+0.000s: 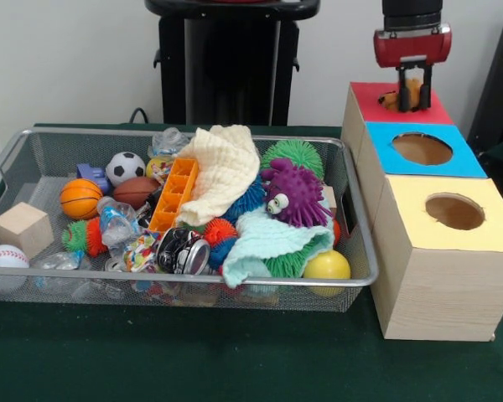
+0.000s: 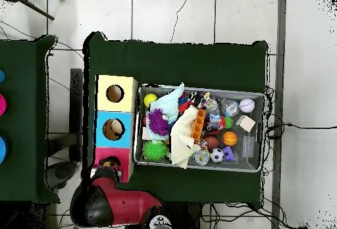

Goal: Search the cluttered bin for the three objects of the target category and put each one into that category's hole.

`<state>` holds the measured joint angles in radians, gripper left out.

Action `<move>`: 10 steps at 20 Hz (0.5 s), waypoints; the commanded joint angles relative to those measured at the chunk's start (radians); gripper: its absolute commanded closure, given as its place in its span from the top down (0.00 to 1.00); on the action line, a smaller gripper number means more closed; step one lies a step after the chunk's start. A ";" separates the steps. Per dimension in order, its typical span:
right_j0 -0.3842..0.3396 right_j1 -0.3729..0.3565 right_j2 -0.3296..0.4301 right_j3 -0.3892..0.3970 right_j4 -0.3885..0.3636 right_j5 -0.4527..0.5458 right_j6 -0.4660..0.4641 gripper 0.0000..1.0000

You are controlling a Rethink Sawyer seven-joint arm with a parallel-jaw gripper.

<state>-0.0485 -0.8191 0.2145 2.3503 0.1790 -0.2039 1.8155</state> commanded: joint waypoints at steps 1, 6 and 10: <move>0.004 0.198 -0.144 -0.132 -0.031 0.013 0.049 1.00; 0.016 0.155 -0.162 -0.137 -0.046 0.081 0.058 1.00; 0.020 0.131 -0.169 -0.136 -0.050 0.117 0.064 1.00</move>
<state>-0.0036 -0.8198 0.1423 2.3280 0.1258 -0.2041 1.8155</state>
